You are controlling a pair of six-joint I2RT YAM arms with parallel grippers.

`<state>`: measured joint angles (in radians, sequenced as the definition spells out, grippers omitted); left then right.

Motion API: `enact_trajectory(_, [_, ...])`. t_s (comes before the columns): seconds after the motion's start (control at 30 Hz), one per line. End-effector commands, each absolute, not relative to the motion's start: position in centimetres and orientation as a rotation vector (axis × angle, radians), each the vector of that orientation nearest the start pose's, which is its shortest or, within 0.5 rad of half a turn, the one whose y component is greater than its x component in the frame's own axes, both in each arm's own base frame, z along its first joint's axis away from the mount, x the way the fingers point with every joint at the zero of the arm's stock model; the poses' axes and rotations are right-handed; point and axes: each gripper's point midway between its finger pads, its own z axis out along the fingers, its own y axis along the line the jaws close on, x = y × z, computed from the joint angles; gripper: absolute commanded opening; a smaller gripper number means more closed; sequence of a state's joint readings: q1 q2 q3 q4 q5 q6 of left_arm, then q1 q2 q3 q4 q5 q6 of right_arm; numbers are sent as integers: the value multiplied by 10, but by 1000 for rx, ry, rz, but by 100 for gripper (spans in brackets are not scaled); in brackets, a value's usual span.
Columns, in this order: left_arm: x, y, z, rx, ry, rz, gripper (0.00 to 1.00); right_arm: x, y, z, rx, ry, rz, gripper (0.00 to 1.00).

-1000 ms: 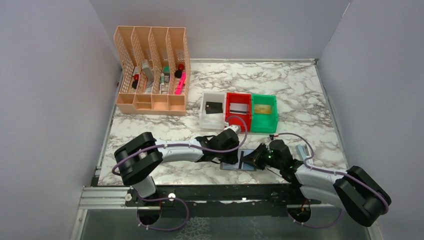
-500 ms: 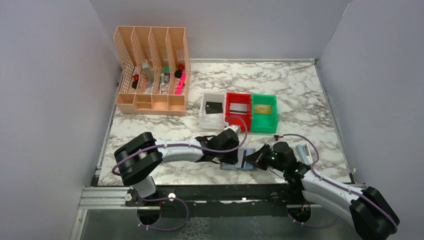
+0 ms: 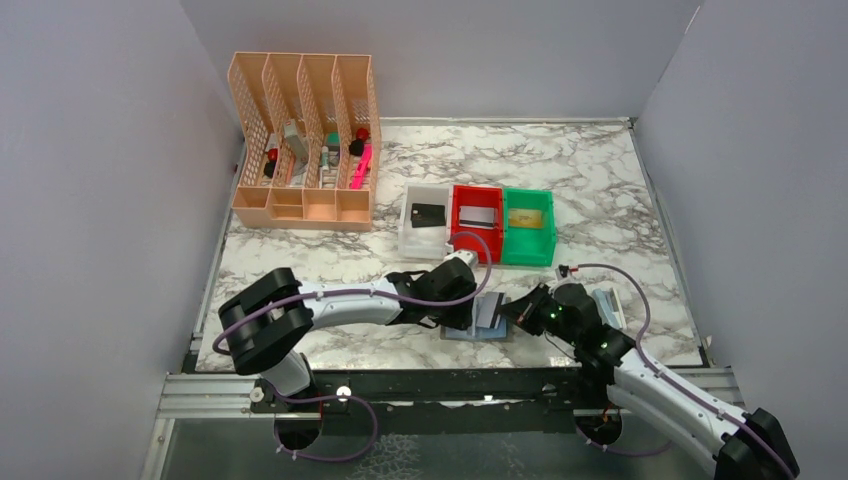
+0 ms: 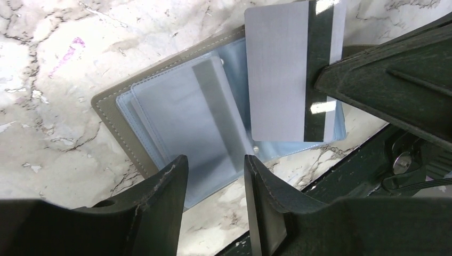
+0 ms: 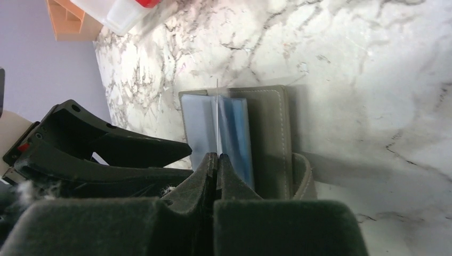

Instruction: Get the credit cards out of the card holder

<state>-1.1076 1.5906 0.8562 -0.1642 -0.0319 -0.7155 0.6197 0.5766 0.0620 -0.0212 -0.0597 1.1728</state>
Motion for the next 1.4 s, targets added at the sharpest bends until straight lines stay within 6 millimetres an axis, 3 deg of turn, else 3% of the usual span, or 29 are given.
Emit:
enact_trajectory(0.0, [161, -350, 69, 501, 2493, -682, 48, 183, 181, 69, 489, 2197, 1023, 1])
enact_trajectory(0.2, [171, -338, 78, 496, 2455, -607, 56, 187, 186, 86, 362, 2163, 1022, 1])
enact_trajectory(0.43, [196, -308, 97, 416, 2431, -527, 61, 188, 194, 106, 200, 2108, 1046, 1])
enact_trajectory(0.57, [218, -276, 115, 312, 2412, -521, 64, 190, 198, 120, 114, 2067, 1047, 1])
enact_trajectory(0.73, [241, -223, 141, 152, 2362, -437, 81, 201, 199, 144, 5, 1981, 999, 1])
enact_trajectory(0.9, [249, -180, 170, 66, 2267, -296, 99, 221, 199, 164, -88, 1916, 892, 1])
enact_trajectory(1.03, [250, -155, 182, 54, 2197, -190, 99, 243, 203, 172, -175, 1906, 778, 1])
enact_trajectory(1.23, [246, -125, 166, 28, 2168, -57, 99, 284, 209, 194, -302, 1846, 598, 1])
enact_trajectory(1.37, [242, -124, 164, 40, 2173, -67, 99, 312, 205, 209, -363, 1736, 448, 1])
